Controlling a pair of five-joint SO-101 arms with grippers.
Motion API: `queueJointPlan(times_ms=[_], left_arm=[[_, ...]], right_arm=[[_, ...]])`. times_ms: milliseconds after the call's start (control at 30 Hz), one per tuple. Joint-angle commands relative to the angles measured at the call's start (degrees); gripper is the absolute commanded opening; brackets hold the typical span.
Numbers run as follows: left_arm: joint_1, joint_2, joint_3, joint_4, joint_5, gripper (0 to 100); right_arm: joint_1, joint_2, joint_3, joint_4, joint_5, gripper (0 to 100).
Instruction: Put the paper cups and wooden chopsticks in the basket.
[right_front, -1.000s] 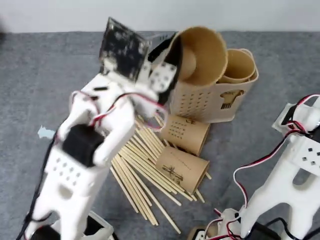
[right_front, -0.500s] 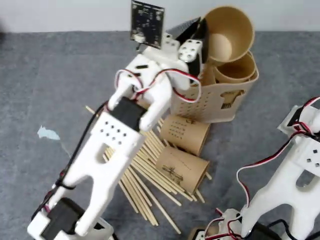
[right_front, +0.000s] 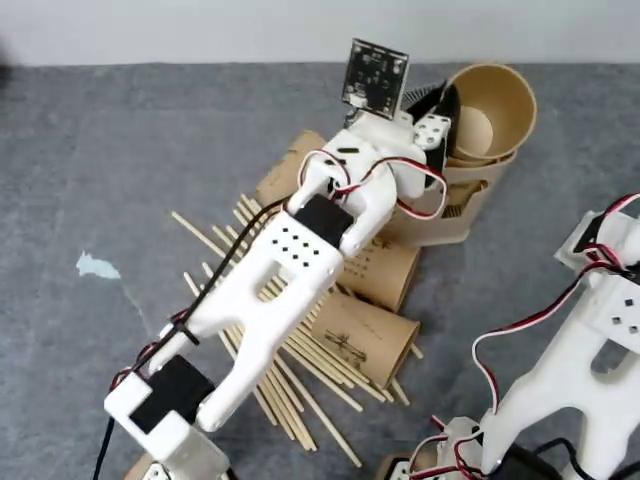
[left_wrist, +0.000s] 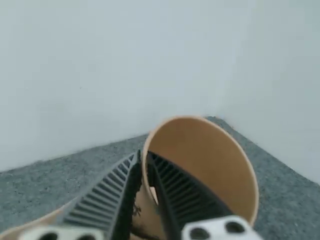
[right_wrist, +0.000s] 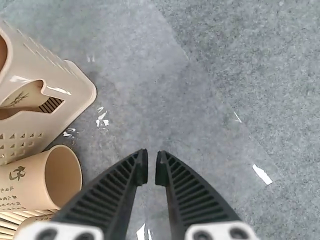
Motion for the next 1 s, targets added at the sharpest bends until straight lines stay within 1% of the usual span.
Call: queueJointPlan(times_ms=[0,67,100,267,400,533,700,833,967], left_arm=[[0.1,-0.7,-2.9,-0.2,0.4,18],[0.0,-1.7,-2.9,2.3,0.6,29],[0.0,-2.5,-2.9,4.0,0.6,30],[-2.2,-10.7,-2.9,10.7,0.6,30],[-6.6,-18.5,-2.9,15.5,0.4,30],[-12.3,-24.1,-2.9,22.4,0.4,29],[-20.4,-29.3,-2.7,31.1,0.4,29],[-27.2,-32.5,-2.6,41.4,0.4,29],[-33.3,-34.5,-2.6,51.2,0.4,29]], right_arm=[[0.4,-1.7,-0.4,2.0,0.4,4.3],[0.3,-1.7,-0.4,2.0,0.4,4.3],[0.2,-1.7,-0.4,2.0,0.4,4.3],[0.1,-1.7,-0.4,1.8,0.4,4.3],[0.1,-1.7,-0.7,1.5,0.4,4.6],[-0.1,-1.7,-0.7,1.3,0.5,4.6],[-3.7,-1.7,-0.7,1.4,6.3,4.5],[-5.8,-1.7,-0.4,1.6,9.4,4.3],[-8.4,-1.7,-0.3,2.1,17.0,4.2]])
